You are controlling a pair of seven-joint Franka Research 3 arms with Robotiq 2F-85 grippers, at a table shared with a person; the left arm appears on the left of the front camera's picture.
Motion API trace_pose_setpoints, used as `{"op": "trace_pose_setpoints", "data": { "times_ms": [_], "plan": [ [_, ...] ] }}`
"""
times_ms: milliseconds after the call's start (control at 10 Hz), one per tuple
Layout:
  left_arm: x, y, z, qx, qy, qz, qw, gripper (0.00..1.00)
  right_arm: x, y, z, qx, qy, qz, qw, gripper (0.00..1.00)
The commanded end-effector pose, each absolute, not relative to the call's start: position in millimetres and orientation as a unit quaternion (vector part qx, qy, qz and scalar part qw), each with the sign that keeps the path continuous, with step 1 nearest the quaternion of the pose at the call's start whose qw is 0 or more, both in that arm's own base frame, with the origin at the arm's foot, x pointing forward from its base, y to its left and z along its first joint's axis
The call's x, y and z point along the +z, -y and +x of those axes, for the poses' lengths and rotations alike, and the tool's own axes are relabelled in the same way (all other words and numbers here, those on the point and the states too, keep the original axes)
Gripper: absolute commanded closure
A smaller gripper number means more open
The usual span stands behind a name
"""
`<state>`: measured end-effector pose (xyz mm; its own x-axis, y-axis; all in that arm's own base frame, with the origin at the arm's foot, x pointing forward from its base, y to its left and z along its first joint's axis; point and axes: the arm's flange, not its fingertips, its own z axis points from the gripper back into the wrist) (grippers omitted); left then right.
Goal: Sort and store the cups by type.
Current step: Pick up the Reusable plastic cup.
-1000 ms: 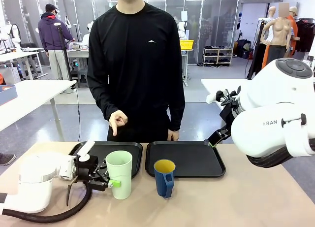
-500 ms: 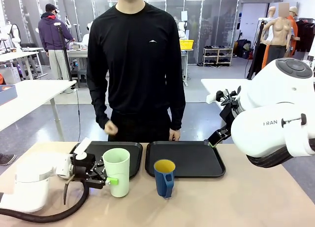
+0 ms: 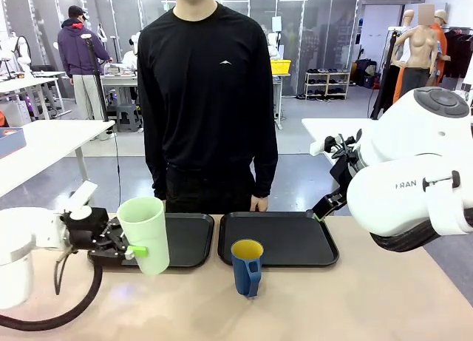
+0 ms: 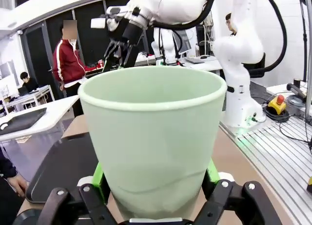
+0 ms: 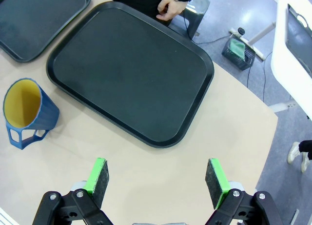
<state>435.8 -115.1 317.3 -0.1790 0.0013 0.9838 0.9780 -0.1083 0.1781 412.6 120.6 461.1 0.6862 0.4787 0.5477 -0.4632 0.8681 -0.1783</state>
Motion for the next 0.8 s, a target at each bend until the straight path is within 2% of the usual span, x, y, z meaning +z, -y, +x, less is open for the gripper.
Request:
{"op": "trace_pose_setpoints", "data": {
  "times_ms": [0, 200, 400, 500, 700],
  "plan": [
    [333, 103, 420, -0.571, 0.506, -0.483, 0.430, 0.70, 461, -120, 413, 0.255, 0.301, -0.012, 0.919, 0.00],
    [332, 94, 415, -0.567, 0.501, -0.480, 0.443, 0.70, 461, -120, 413, 0.255, 0.301, -0.012, 0.919, 0.00],
    [325, 88, 416, -0.577, 0.512, -0.425, 0.474, 0.70, 461, -120, 413, 0.255, 0.301, -0.012, 0.919, 0.00],
    [327, 93, 418, -0.563, 0.513, -0.475, 0.442, 0.70, 461, -120, 413, 0.255, 0.301, -0.012, 0.919, 0.00],
    [327, 93, 418, -0.563, 0.513, -0.475, 0.442, 0.70, 461, -120, 413, 0.255, 0.301, -0.012, 0.919, 0.00]
  ]
}}
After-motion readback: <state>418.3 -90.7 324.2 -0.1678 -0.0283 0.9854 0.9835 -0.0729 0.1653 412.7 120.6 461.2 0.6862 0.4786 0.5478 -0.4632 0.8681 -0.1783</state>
